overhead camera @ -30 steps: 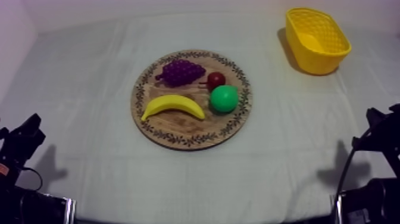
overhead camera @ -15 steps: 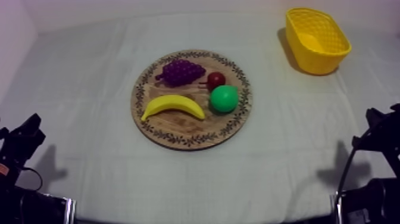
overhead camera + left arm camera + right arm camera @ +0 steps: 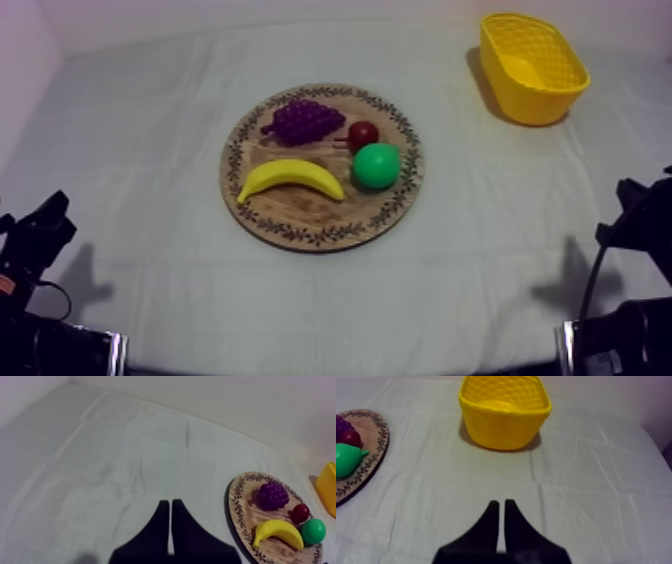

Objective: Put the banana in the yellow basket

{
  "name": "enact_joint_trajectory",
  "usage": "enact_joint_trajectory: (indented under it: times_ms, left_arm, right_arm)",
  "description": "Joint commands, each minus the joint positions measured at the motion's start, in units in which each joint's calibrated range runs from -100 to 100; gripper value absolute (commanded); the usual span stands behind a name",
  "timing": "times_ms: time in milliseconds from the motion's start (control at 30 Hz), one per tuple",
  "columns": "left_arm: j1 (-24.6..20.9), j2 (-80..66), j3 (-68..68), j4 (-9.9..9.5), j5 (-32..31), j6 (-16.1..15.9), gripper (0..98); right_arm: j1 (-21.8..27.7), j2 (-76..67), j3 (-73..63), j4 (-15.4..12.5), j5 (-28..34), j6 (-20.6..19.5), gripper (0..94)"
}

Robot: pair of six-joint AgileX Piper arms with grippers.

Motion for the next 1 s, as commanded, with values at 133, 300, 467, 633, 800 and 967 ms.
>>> enact_joint_trajectory:
  times_ms: [133, 300, 467, 633, 800, 967]
  left_arm:
    - [0.0, 0.0, 0.0, -0.01, 0.0, 0.0, 0.1]
    - [0.0, 0.0, 0.0, -0.01, 0.0, 0.0, 0.1]
    - [0.0, 0.0, 0.0, -0.01, 0.0, 0.0, 0.1]
    - [0.0, 0.0, 0.0, -0.01, 0.0, 0.0, 0.1]
    - [0.0, 0.0, 0.0, -0.01, 0.0, 0.0, 0.1]
    - [0.0, 0.0, 0.0, -0.01, 0.0, 0.0, 0.1]
  right_arm:
    - [-2.9, 13.3, -15.6, -2.0, 0.5, 3.8, 1.7]
    - [-6.6, 24.6, -28.8, -4.3, 0.6, 6.7, 0.8]
    - [-14.1, 35.8, -40.9, -3.1, 0.6, 5.9, 0.6]
    - [-21.7, 46.6, -50.5, -1.9, 1.8, 4.9, 0.5]
    - [-28.7, 55.7, -57.1, 0.2, 2.4, 3.4, 0.5]
    - [-34.3, 62.5, -61.2, 0.8, 4.1, 4.2, 0.5]
